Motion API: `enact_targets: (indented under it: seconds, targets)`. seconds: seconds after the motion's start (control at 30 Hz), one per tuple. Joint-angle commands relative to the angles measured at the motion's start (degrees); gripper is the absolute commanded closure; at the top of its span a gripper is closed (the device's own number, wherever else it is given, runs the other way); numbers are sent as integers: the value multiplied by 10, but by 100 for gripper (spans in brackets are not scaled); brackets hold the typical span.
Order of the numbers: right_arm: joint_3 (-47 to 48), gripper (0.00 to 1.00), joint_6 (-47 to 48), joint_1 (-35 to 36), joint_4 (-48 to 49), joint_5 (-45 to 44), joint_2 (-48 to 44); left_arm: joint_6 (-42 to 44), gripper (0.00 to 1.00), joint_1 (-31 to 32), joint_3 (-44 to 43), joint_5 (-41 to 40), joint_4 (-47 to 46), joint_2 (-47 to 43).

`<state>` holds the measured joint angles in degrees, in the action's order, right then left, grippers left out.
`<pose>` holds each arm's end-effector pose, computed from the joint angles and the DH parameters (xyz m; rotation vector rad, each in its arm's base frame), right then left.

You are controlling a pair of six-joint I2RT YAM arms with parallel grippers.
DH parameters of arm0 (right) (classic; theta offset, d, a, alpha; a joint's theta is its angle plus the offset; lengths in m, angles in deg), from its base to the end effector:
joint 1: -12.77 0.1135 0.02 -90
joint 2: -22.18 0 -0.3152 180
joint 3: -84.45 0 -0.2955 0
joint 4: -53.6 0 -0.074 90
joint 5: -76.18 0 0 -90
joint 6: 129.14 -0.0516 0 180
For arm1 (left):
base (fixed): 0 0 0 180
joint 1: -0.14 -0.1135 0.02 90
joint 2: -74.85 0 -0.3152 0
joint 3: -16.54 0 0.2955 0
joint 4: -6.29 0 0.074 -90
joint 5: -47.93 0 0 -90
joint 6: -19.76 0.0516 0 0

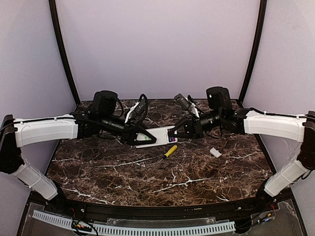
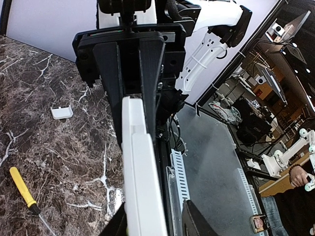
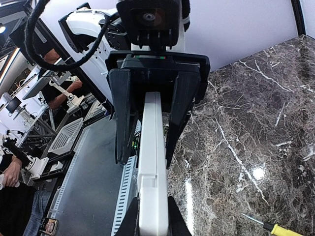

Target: Unload the batteries from the remote control

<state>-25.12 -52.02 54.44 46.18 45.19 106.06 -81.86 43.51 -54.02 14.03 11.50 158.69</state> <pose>0.2453 0.2775 0.3223 -1.2201 1.6983 1.5950 0.2405 -0.2861 0.3264 1.2331 1.6445 -1.5450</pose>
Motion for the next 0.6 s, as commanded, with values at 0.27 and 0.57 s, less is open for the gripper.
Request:
enact_targets:
  seconds: [0.27,0.57]
  targets:
    - [12,100,-3,9,24,8,2,0,94,13,-9,-11,4,4]
    - [17,48,-2,9,7,-21,-4,-14,100,13,-2,-14,-7,2]
